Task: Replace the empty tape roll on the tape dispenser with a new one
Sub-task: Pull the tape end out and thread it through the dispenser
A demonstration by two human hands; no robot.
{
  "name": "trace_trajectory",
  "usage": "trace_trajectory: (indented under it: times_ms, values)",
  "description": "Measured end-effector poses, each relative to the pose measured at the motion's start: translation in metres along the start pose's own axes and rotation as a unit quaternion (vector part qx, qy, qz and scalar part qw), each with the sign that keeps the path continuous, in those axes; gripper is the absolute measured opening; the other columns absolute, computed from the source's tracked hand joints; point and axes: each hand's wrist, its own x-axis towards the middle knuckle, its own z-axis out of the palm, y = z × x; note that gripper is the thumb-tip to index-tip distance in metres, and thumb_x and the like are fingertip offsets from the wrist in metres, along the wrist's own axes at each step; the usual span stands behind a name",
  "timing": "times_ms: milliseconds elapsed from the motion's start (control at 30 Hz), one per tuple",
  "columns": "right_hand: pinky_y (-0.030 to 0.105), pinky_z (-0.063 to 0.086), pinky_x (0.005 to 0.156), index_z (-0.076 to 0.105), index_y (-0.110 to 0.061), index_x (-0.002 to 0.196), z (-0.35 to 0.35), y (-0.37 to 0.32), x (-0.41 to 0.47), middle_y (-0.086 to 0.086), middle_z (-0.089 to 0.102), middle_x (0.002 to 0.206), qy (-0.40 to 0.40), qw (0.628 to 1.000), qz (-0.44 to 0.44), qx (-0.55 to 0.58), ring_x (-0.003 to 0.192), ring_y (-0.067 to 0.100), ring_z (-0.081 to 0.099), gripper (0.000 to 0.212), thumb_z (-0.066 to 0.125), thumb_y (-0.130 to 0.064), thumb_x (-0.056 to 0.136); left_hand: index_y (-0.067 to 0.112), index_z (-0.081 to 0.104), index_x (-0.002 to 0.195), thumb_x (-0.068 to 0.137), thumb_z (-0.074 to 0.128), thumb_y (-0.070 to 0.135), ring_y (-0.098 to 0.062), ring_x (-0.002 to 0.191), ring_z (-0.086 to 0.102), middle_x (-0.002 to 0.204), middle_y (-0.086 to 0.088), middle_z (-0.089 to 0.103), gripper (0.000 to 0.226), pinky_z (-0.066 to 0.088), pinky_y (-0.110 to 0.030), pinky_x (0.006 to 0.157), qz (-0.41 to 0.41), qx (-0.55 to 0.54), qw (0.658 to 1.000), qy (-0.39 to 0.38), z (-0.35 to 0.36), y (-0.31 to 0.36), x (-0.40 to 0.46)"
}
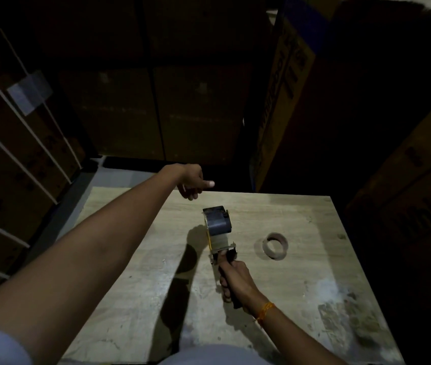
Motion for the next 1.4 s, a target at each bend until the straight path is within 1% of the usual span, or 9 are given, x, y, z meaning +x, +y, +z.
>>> trace_trajectory:
  times_ms: [167, 300, 433, 500, 633, 867, 1000, 1067, 1400]
  values:
    - [0.024, 0.032, 0.044, 0.048, -0.017, 0.070, 0.000, 0.002, 0.005, 0.004, 0.043, 0.055, 0.009, 0.999, 0.025, 0.030, 0.040, 0.017, 0.037, 0.056, 0.057, -0.069, 0.090, -0.011, 0.048, 0.140, 0.092, 0.071, 0.053, -0.032, 0.093, 0.079, 0.120, -0.029, 0.074, 0.084, 0.066, -0.035, 0.070, -0.108, -0.115, 0.968, -0.194, 0.003, 0.010, -0.010]
    - [0.023, 0.032, 0.044, 0.049, -0.014, 0.075, 0.000, 0.000, 0.006, 0.003, 0.045, 0.055, 0.012, 0.999, 0.027, 0.033, 0.039, 0.017, 0.038, 0.056, 0.057, -0.067, 0.090, -0.007, 0.035, 0.148, 0.100, 0.069, 0.035, -0.038, 0.102, 0.077, 0.121, -0.033, 0.071, 0.072, 0.067, -0.038, 0.074, -0.138, -0.163, 0.940, -0.267, 0.012, 0.008, -0.006]
    - [0.023, 0.033, 0.042, 0.048, -0.014, 0.074, 0.001, -0.002, 0.006, 0.003, 0.044, 0.056, 0.013, 0.999, 0.014, 0.033, 0.040, 0.017, 0.038, 0.067, 0.062, -0.080, 0.072, -0.001, 0.062, 0.120, 0.104, 0.062, 0.017, -0.017, 0.080, 0.079, 0.100, -0.014, 0.075, 0.024, 0.065, -0.026, 0.067, -0.092, -0.184, 0.947, -0.245, 0.013, 0.009, -0.004]
    - [0.023, 0.033, 0.042, 0.047, -0.014, 0.075, 0.001, -0.002, 0.006, 0.004, 0.043, 0.056, 0.018, 0.999, 0.012, 0.033, 0.041, 0.018, 0.038, 0.067, 0.060, -0.079, 0.076, 0.003, 0.065, 0.113, 0.105, 0.058, 0.009, -0.012, 0.073, 0.077, 0.093, -0.009, 0.074, 0.013, 0.063, -0.022, 0.063, -0.077, -0.176, 0.953, -0.236, 0.013, 0.011, -0.006]
    - [0.023, 0.034, 0.042, 0.048, -0.014, 0.073, -0.001, -0.004, 0.007, 0.004, 0.045, 0.055, 0.021, 0.999, 0.022, 0.025, 0.040, 0.017, 0.040, 0.058, 0.057, -0.069, 0.090, 0.003, 0.069, 0.105, 0.103, 0.056, 0.001, -0.012, 0.079, 0.072, 0.095, -0.009, 0.070, 0.013, 0.062, -0.020, 0.065, -0.038, -0.190, 0.962, -0.194, 0.012, 0.011, -0.010]
    - [0.024, 0.036, 0.041, 0.050, -0.015, 0.073, 0.001, -0.005, 0.006, 0.003, 0.046, 0.054, 0.025, 0.999, 0.028, 0.017, 0.039, 0.017, 0.041, 0.056, 0.057, -0.068, 0.091, 0.000, 0.066, 0.124, 0.095, 0.068, 0.000, -0.018, 0.082, 0.076, 0.100, -0.012, 0.074, 0.028, 0.066, -0.025, 0.069, 0.008, -0.200, 0.976, -0.082, 0.013, 0.010, -0.006]
    - [0.024, 0.037, 0.041, 0.052, -0.014, 0.072, 0.000, -0.006, 0.005, 0.004, 0.048, 0.052, 0.035, 0.999, 0.030, 0.008, 0.038, 0.018, 0.042, 0.059, 0.060, -0.071, 0.087, 0.004, 0.067, 0.113, 0.096, 0.066, -0.002, -0.020, 0.085, 0.076, 0.100, -0.013, 0.074, 0.018, 0.065, -0.029, 0.077, -0.001, -0.182, 0.981, -0.068, 0.016, 0.007, -0.004]
    - [0.024, 0.037, 0.042, 0.053, -0.013, 0.071, -0.001, -0.007, 0.005, 0.004, 0.048, 0.051, 0.035, 0.999, 0.032, 0.001, 0.038, 0.018, 0.042, 0.062, 0.061, -0.073, 0.084, 0.004, 0.068, 0.111, 0.096, 0.065, -0.004, -0.020, 0.085, 0.076, 0.099, -0.014, 0.075, 0.017, 0.066, -0.027, 0.069, -0.007, -0.175, 0.983, -0.065, 0.018, 0.007, -0.005]
    - [0.026, 0.041, 0.044, 0.054, -0.017, 0.058, 0.002, -0.016, -0.002, 0.006, 0.051, 0.053, 0.034, 0.998, 0.048, 0.025, 0.041, 0.020, 0.046, 0.078, 0.051, -0.094, 0.072, 0.001, 0.065, 0.124, 0.094, 0.066, -0.006, -0.020, 0.088, 0.074, 0.103, -0.014, 0.073, 0.031, 0.063, -0.023, 0.062, -0.015, -0.170, 0.983, -0.070, 0.022, 0.007, -0.005]
